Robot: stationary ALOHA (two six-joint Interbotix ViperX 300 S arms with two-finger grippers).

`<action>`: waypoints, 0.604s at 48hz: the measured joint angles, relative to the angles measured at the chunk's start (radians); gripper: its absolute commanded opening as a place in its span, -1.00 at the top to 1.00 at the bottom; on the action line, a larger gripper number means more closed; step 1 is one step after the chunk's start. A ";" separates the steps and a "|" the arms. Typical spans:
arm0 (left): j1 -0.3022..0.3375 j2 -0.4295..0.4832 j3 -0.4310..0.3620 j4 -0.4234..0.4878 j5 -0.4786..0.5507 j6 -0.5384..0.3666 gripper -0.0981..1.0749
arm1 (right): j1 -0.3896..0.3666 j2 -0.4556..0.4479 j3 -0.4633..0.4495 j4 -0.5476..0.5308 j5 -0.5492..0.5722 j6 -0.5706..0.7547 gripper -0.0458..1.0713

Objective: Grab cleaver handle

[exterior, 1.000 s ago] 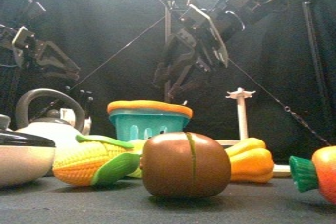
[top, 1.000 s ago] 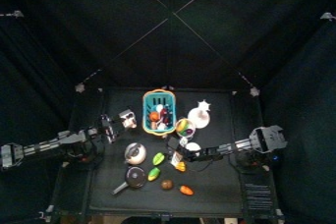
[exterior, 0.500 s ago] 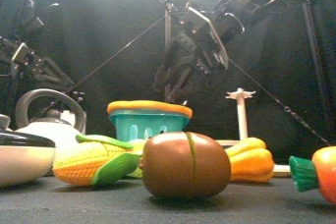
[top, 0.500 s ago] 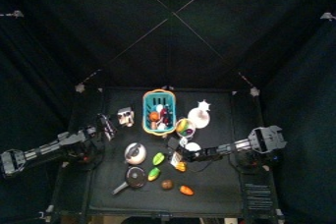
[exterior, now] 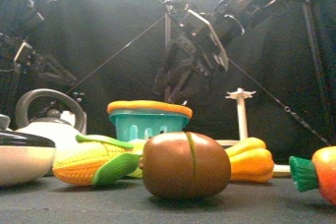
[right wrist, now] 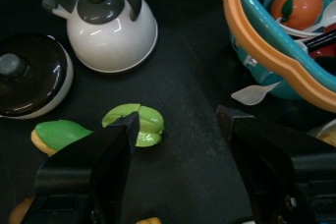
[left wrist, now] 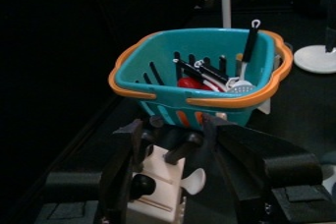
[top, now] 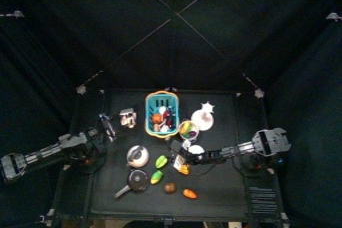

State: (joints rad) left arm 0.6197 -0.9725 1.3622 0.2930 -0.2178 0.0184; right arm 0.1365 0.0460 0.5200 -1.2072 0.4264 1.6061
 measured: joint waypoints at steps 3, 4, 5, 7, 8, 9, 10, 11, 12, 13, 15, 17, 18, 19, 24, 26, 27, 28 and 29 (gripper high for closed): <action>0.006 0.002 0.000 0.041 0.023 0.009 -0.67 | 0.000 0.003 0.000 0.000 0.000 0.000 -0.78; 0.006 0.000 0.000 0.051 0.029 0.012 -0.68 | 0.000 0.005 0.000 0.000 -0.002 0.000 -0.78; 0.008 0.000 0.000 0.061 0.038 0.015 -0.68 | 0.000 0.006 0.000 0.000 -0.002 0.000 -0.78; 0.008 0.000 0.003 0.092 0.067 0.028 -0.68 | 0.000 0.009 0.000 0.000 -0.002 0.000 -0.78; 0.009 0.002 0.003 0.103 0.081 0.031 -0.68 | 0.000 0.009 0.000 0.000 -0.002 0.000 -0.78; 0.008 0.000 0.005 0.112 0.092 0.034 -0.68 | 0.000 0.011 0.000 0.000 -0.002 0.000 -0.78; 0.009 0.000 0.008 0.124 0.103 0.038 -0.68 | 0.000 0.012 0.000 0.000 -0.002 0.000 -0.78; 0.009 0.000 0.006 0.130 0.110 0.043 -0.67 | 0.002 0.012 0.000 0.000 -0.002 0.000 -0.78; 0.009 0.000 0.008 0.137 0.117 0.046 -0.67 | 0.000 0.012 0.000 0.000 -0.002 0.000 -0.78; 0.009 0.000 0.008 0.141 0.121 0.052 -0.68 | 0.000 0.012 0.000 0.002 -0.002 0.000 -0.78; 0.009 0.000 0.008 0.144 0.124 0.061 -0.68 | 0.000 0.014 0.000 0.002 -0.003 0.000 -0.78; 0.009 -0.002 0.008 0.146 0.127 0.067 -0.67 | 0.000 0.015 0.000 0.002 -0.002 0.000 -0.78; 0.009 0.000 0.006 0.147 0.129 0.071 -0.67 | 0.000 0.015 0.000 0.002 -0.002 0.000 -0.78; 0.009 -0.002 0.006 0.147 0.133 0.072 -0.67 | 0.000 0.017 0.000 0.002 -0.003 0.000 -0.78; 0.017 -0.008 0.006 0.150 0.146 0.083 -0.67 | 0.002 0.017 0.000 0.000 -0.003 -0.002 -0.78; 0.020 -0.009 0.008 0.150 0.149 0.086 -0.67 | 0.002 0.017 0.000 0.002 -0.003 0.000 -0.78; 0.021 -0.009 0.008 0.150 0.149 0.087 -0.67 | 0.002 0.018 0.000 0.002 -0.002 0.000 -0.78; 0.028 -0.011 0.006 0.147 0.152 0.091 -0.67 | 0.002 0.018 0.000 0.000 -0.002 0.000 -0.78; 0.031 -0.011 0.008 0.147 0.150 0.092 -0.67 | 0.002 0.018 0.000 0.000 -0.003 0.000 -0.78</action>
State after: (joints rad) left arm 0.6504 -0.9833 1.3698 0.4403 -0.0675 0.1104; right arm 0.1381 0.0644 0.5200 -1.2072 0.4234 1.6061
